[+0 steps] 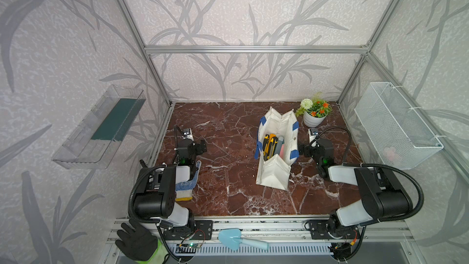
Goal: Place the art knife into the pouch
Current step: Reset both arms
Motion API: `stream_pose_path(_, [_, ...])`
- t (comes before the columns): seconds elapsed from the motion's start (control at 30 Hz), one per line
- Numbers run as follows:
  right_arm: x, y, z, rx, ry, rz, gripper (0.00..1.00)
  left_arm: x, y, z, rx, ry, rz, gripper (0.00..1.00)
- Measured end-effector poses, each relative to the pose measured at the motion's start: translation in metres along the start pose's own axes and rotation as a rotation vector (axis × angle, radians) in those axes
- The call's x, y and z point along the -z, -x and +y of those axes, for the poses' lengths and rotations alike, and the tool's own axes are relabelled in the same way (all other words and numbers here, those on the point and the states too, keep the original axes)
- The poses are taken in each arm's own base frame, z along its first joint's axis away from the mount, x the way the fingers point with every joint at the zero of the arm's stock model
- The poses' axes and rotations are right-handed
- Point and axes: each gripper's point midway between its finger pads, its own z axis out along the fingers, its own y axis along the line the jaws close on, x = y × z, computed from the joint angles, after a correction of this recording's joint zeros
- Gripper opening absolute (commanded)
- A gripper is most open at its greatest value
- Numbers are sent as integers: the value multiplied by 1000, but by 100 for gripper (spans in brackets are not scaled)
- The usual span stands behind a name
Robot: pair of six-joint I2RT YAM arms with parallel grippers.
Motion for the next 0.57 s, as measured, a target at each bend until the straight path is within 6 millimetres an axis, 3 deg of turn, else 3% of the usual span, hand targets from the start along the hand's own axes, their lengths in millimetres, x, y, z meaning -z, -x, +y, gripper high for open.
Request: stream_pose_path(0.57, [5,-5,6,28,0,-14,99,0,0,0,-7,-1,0,99])
